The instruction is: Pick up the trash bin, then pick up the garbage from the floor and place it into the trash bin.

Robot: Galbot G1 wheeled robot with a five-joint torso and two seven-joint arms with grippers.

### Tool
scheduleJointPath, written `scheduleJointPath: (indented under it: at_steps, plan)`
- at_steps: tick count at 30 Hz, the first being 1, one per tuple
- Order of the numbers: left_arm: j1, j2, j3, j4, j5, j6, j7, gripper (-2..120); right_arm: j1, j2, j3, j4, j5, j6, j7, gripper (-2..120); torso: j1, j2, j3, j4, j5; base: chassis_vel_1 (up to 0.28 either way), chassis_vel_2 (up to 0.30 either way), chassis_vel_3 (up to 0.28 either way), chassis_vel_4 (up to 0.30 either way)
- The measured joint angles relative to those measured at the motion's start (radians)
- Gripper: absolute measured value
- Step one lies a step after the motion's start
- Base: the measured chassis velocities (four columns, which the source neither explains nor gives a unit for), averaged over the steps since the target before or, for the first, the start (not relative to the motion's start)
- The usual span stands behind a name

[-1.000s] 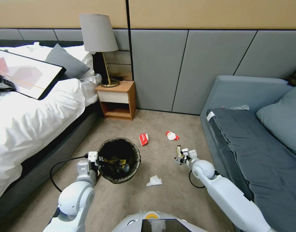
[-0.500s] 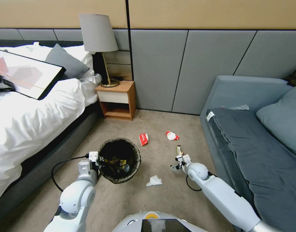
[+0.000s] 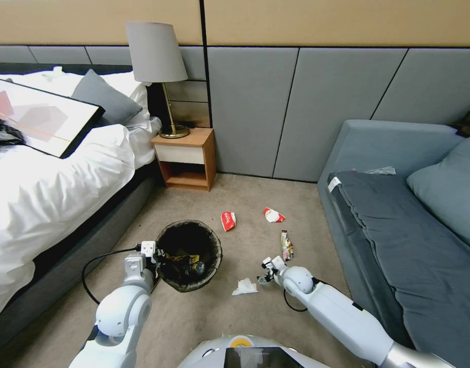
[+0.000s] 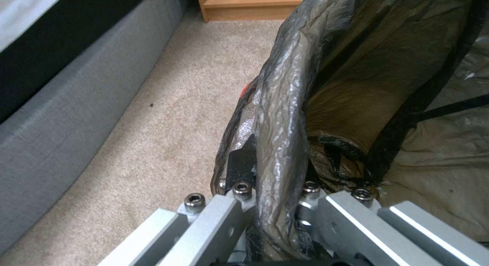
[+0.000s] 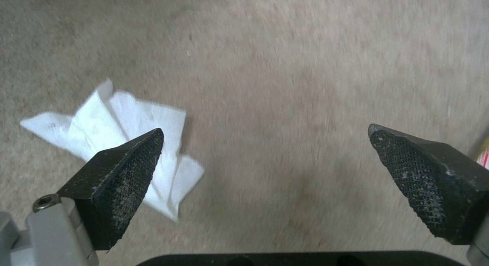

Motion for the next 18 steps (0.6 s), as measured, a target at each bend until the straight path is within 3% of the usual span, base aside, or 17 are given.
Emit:
scheduleJointPath:
  at_steps: [7,18]
  plan:
    - [-0.002,-0.007,-0.001,0.010,0.007,0.000,0.005,0,0.107,0.061,-0.104,-0.088,0.007,0.000,0.000,100,0.000,0.000,0.000,0.0001,-0.0001,0.000,0.000,0.000,0.000]
    - [-0.002,-0.013,-0.005,0.018,0.009,0.000,0.009,0,0.123,0.161,-0.144,-0.149,0.001,0.001,0.010,100,0.000,0.000,0.000,0.0001,-0.0001,0.000,0.000,0.000,0.000]
